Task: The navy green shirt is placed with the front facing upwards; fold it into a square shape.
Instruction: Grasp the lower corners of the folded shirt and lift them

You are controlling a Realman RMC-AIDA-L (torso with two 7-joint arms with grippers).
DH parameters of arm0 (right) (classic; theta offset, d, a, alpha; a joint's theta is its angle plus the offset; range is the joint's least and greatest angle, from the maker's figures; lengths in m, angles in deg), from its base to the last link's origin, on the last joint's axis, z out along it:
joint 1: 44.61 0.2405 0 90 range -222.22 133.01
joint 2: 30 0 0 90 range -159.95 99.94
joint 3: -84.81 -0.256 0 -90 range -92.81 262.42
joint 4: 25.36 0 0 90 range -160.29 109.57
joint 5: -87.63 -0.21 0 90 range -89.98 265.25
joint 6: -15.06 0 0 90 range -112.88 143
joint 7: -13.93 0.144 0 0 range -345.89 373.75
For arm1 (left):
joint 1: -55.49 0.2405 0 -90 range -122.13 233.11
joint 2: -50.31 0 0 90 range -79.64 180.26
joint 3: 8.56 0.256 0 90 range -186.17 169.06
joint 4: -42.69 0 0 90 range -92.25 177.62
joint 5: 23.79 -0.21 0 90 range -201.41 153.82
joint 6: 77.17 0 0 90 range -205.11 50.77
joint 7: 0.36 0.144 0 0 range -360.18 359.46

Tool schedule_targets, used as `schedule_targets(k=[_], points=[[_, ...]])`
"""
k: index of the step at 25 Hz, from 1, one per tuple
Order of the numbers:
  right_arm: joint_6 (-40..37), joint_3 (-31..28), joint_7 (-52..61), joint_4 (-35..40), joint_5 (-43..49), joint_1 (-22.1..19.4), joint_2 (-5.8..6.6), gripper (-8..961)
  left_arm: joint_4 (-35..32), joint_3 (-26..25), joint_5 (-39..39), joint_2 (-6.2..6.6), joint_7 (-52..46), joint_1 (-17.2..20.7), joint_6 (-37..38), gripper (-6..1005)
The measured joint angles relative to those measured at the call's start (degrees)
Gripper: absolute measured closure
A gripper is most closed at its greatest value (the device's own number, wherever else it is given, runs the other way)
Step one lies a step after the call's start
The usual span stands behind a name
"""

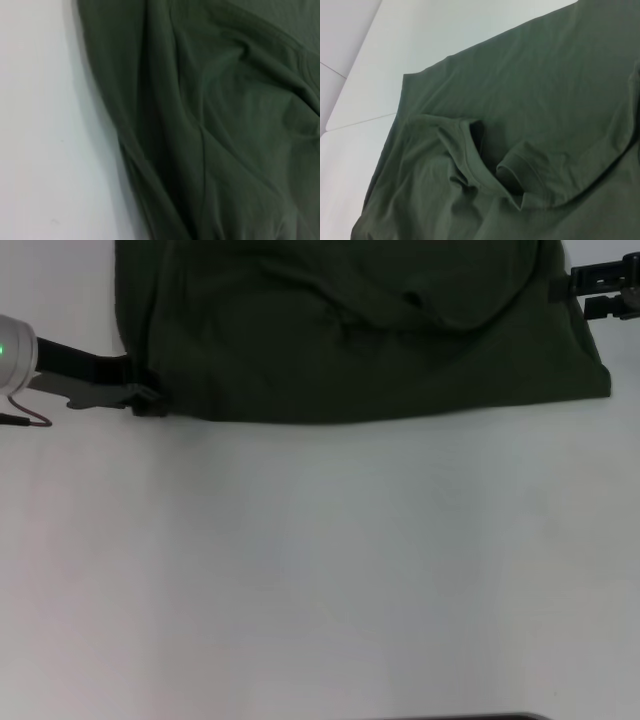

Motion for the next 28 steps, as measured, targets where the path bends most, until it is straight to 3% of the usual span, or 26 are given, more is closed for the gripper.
schedule_targets(k=[10, 17, 28], points=[[0.25, 0.06, 0.86, 0.02, 2.72, -0.39, 0.55, 119, 0.00, -0.21, 0.00, 0.47, 0.03, -0.05, 1.36, 930], [3.53, 0.32, 3.05, 0.12, 9.20, -0.40, 0.55, 119, -0.28, -0.48, 0.02, 0.60, 0.05, 0.17, 1.82, 941], [8.69, 1.60, 2.80, -0.62, 13.91, -0.34, -1.70, 127, -0.76, -0.53, 0.32, 0.62, -0.26, 0.20, 1.96, 941]])
